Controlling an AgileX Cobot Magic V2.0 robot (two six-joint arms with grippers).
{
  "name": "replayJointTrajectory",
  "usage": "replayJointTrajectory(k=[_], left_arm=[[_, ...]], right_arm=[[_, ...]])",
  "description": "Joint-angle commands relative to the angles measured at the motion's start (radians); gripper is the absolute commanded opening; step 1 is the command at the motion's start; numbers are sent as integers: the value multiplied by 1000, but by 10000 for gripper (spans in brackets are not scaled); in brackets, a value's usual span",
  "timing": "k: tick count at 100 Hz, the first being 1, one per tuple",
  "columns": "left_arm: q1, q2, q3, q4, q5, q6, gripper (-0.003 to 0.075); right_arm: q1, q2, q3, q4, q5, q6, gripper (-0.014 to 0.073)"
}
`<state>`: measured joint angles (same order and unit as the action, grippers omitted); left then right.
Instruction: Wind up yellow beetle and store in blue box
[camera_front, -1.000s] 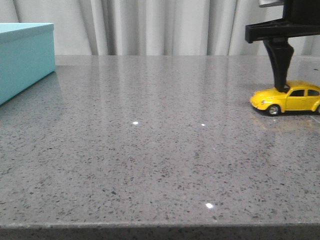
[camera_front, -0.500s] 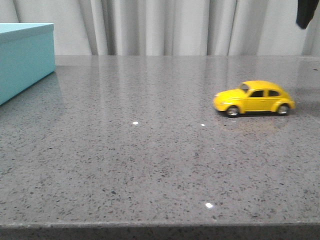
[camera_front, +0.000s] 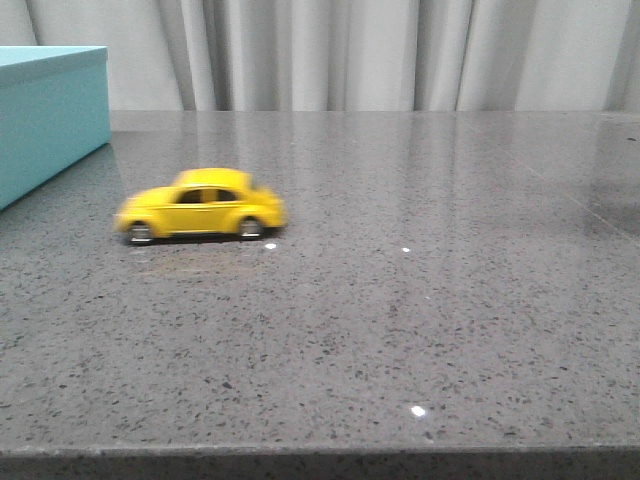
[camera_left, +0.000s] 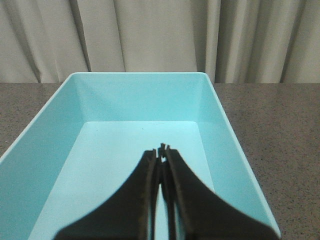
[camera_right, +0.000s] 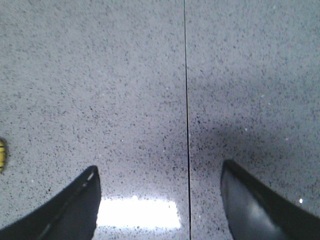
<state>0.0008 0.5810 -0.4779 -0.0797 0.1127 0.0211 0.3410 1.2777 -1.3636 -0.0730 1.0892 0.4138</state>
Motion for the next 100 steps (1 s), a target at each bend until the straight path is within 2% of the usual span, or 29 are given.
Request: replayJointTrajectory(k=[1,25,35,42,54,59,64,100], left_arm=[[-20,7,-48,-10,-57,-5,-19],[-110,53,-156,-8,82,3,-15],[-155,100,-216,-6,165,59,41],[-191,140,-257,-6,206,119,141],[-251,219,-336,-6,290,203,410],[-273,253,-378,-6,342,245,494],[-293,296,-421,-6,397,304,544],[-365,625,-778,-24,804,638,557]], right_arm=[[2,-74,15,-11,-110,-33,509],[2,-225,188,-11,-280,-38,509],[2,-277,245,-11,-297,-38,509],[2,-303,269,-11,-295,-38,509],[2,-337,288,-9,-292,-38,509],[2,-342,288,-7,-287,-38,509],[2,-355,288,-4,-289,-38,509],[2,-375,288,15,-287,-38,509]])
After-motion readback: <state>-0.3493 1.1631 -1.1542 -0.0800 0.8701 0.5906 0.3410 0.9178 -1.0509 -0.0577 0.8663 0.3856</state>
